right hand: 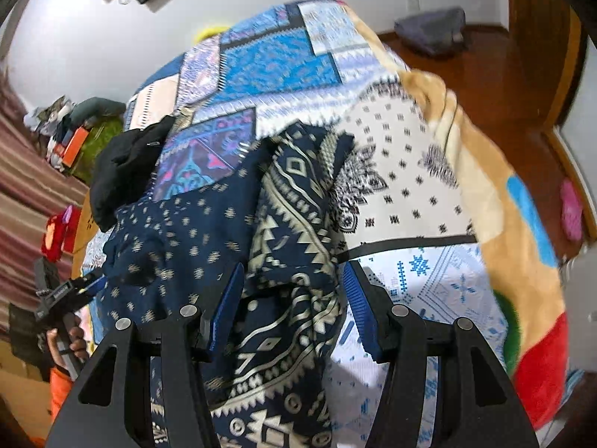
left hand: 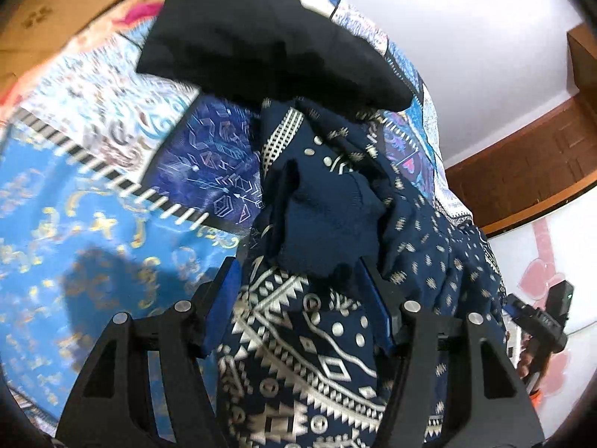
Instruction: Fold large clothes
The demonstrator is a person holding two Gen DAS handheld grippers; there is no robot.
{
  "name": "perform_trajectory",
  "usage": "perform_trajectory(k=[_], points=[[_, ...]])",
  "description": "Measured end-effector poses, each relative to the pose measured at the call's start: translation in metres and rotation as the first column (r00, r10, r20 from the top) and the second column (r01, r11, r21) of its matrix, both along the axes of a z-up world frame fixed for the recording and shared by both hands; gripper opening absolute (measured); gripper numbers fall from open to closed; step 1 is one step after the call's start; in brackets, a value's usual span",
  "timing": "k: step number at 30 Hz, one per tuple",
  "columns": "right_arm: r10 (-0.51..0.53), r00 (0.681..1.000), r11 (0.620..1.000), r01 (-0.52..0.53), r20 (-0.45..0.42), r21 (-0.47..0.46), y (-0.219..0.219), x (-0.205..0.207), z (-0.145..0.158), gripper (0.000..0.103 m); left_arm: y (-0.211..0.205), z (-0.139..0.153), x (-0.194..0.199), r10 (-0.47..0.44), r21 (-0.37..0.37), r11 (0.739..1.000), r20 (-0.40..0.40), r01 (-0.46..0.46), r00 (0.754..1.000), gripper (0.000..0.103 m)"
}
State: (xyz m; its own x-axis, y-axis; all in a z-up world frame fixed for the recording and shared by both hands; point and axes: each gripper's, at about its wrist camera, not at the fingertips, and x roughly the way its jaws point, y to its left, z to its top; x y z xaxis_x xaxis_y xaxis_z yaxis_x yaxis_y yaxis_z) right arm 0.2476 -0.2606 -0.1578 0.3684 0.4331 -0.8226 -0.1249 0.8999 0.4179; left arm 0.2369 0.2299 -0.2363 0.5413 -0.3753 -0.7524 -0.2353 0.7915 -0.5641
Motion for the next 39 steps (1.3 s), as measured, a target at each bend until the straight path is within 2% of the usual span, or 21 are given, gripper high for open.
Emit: perform_trajectory(k=[3,5,7,12,14,15,16,17,18,19,21,27,32,35,39], points=[[-0.010,1.000,0.999,0.011,-0.018,0.033,-0.002,0.007,-0.008,0.052,0.000,-0.014,0.014,0.000,-0.026,1.000,-0.020,0.000,1.000,0.063],[-0.011,1.000,0.998,0.012,-0.016,0.054,-0.001,0.011,-0.010,0.052,0.003,-0.024,0.020,0.018,-0.073,0.997,-0.031,-0.020,0.999,0.068],[-0.012,1.000,0.997,0.014,-0.026,0.082,-0.001,0.016,-0.014,0.052,0.005,-0.028,0.023,0.037,-0.117,0.992,-0.011,-0.038,0.999,0.069],[-0.014,0.998,0.985,0.023,-0.058,0.168,0.004,0.033,-0.030,0.052,0.000,-0.027,0.030,0.005,-0.131,0.991,0.009,-0.003,1.000,0.068],[-0.013,0.998,0.982,0.025,-0.066,0.189,0.008,0.040,-0.033,0.050,-0.004,-0.028,0.034,-0.009,-0.095,0.995,0.001,0.009,1.000,0.066],[-0.014,0.998,0.981,0.027,-0.068,0.191,0.010,0.042,-0.033,0.037,-0.009,-0.027,0.035,-0.013,-0.069,0.998,-0.007,0.013,1.000,0.062],[-0.014,0.997,0.984,0.028,-0.079,0.177,0.012,0.044,-0.034,0.030,-0.015,-0.024,0.035,-0.028,-0.038,0.999,-0.014,0.027,1.000,0.054],[-0.006,0.995,0.985,0.022,-0.097,0.169,0.016,0.046,-0.036,0.026,-0.018,-0.022,0.036,-0.037,-0.024,0.999,-0.014,0.037,0.999,0.050],[-0.006,0.995,0.986,0.023,-0.096,0.168,0.016,0.046,-0.035,0.022,-0.021,-0.020,0.035,-0.045,-0.014,0.999,-0.012,0.045,0.999,0.041],[-0.001,0.996,0.987,0.015,-0.088,0.160,0.017,0.046,-0.033,0.021,-0.024,-0.016,0.034,-0.051,-0.007,0.999,-0.009,0.051,0.999,0.028],[0.014,0.998,0.990,-0.006,-0.055,0.141,0.021,0.045,-0.021,0.018,-0.028,-0.010,0.032,-0.066,-0.008,0.998,0.008,0.066,0.998,0.019],[0.086,0.991,0.989,-0.097,0.098,0.109,0.046,0.046,0.040,0.017,-0.034,0.031,0.019,-0.056,0.047,0.998,0.073,0.053,0.996,0.015],[0.170,0.957,0.981,-0.187,0.235,0.051,0.079,0.043,0.086,0.017,-0.036,0.079,0.004,-0.053,0.126,0.991,0.167,0.032,0.985,0.015],[0.184,0.940,0.978,-0.204,0.287,0.040,0.088,0.049,0.102,0.017,-0.036,0.104,-0.002,-0.043,0.189,0.982,0.218,0.001,0.975,0.015],[0.173,0.943,0.981,-0.190,0.284,0.035,0.097,0.070,0.091,0.017,-0.025,0.113,0.003,-0.036,0.243,0.970,0.232,-0.022,0.972,0.015]])
